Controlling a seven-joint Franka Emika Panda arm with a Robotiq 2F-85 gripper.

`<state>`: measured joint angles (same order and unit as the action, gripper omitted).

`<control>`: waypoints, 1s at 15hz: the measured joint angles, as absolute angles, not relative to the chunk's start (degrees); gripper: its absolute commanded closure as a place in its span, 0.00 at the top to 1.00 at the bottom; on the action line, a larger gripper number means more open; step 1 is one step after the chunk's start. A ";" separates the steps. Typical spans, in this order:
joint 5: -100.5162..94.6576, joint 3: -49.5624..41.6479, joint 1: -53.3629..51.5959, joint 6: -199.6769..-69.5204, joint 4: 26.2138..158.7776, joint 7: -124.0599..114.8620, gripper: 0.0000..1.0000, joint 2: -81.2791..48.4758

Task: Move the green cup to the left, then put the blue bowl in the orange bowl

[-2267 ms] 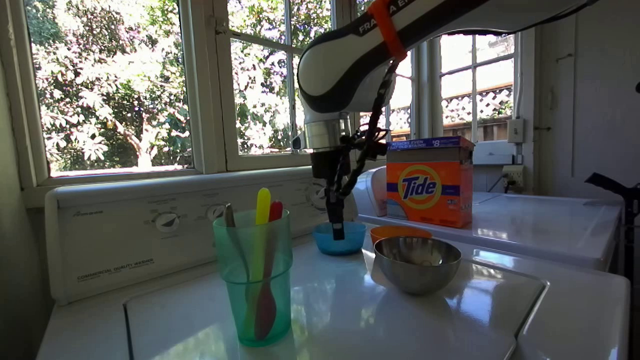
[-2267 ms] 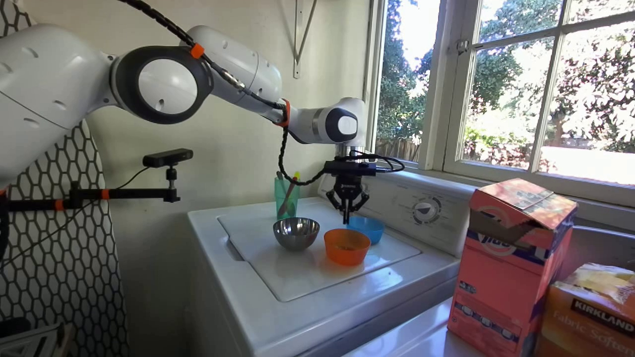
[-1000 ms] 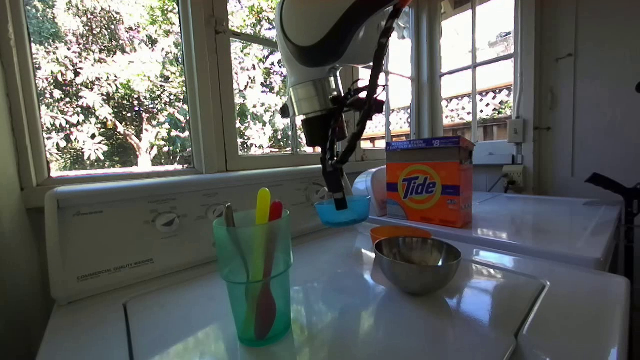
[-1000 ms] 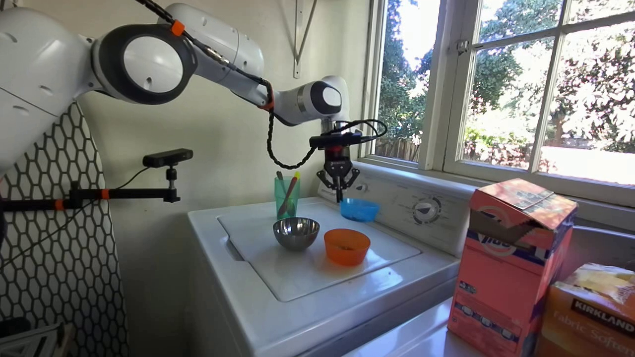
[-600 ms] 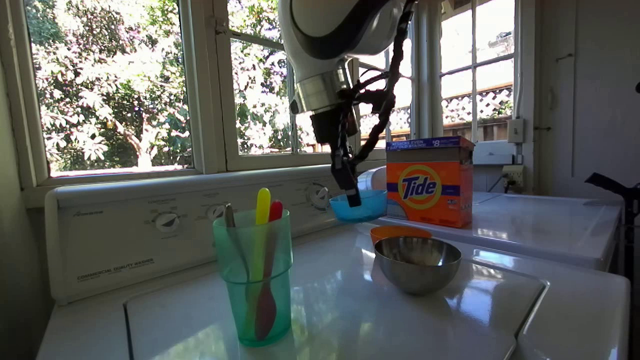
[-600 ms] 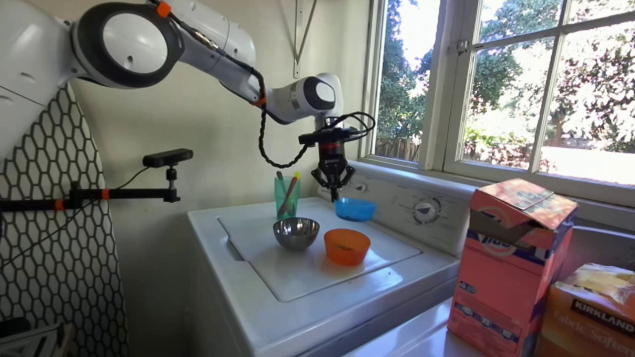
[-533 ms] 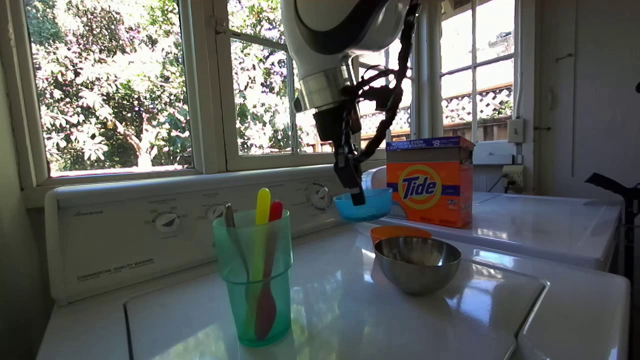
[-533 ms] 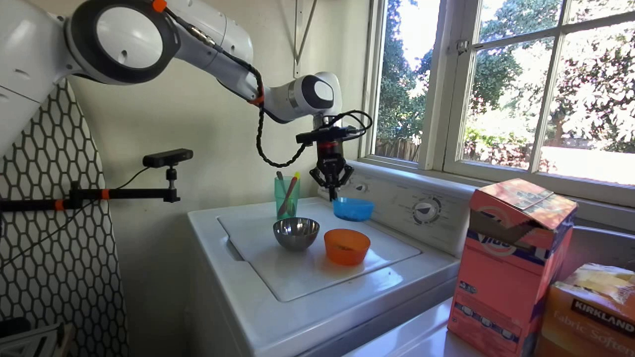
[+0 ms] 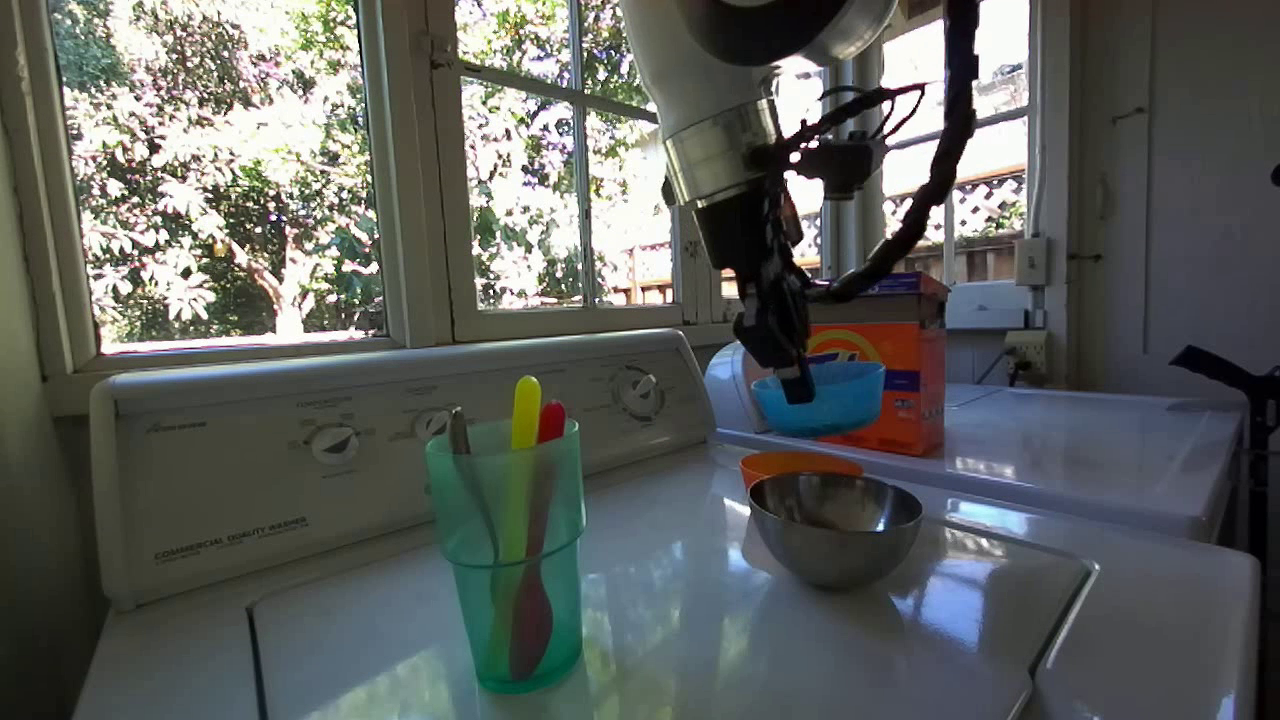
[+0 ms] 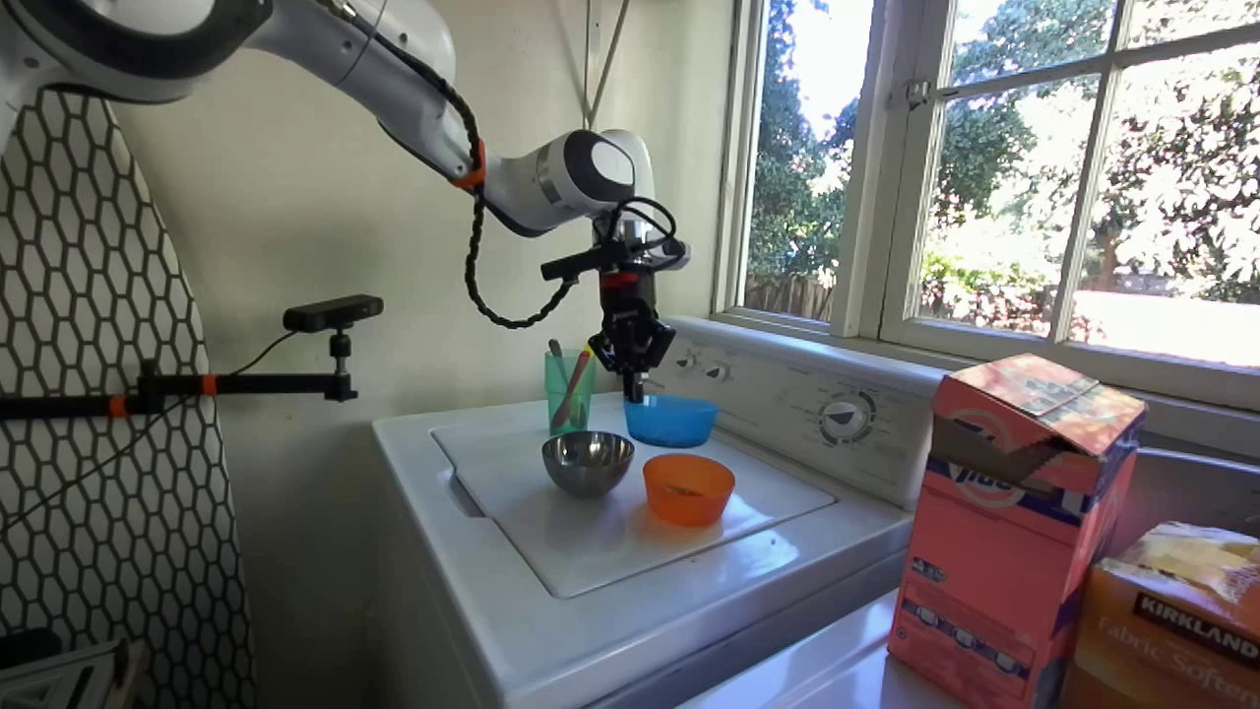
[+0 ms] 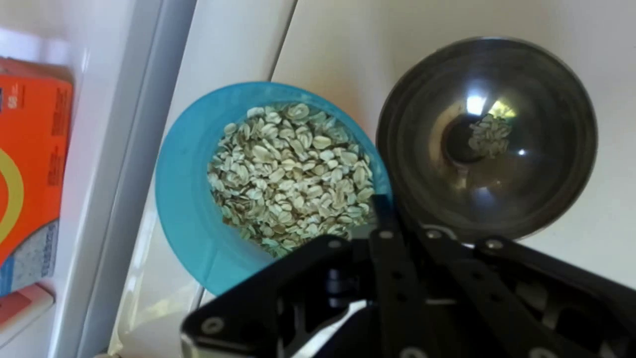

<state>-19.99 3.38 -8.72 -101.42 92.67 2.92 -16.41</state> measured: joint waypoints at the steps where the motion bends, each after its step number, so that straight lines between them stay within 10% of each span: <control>1: -19.99 3.18 -8.48 -101.73 94.29 1.71 0.04 -15.58; 15: -19.47 2.91 -6.16 -104.98 91.35 2.28 0.01 -20.31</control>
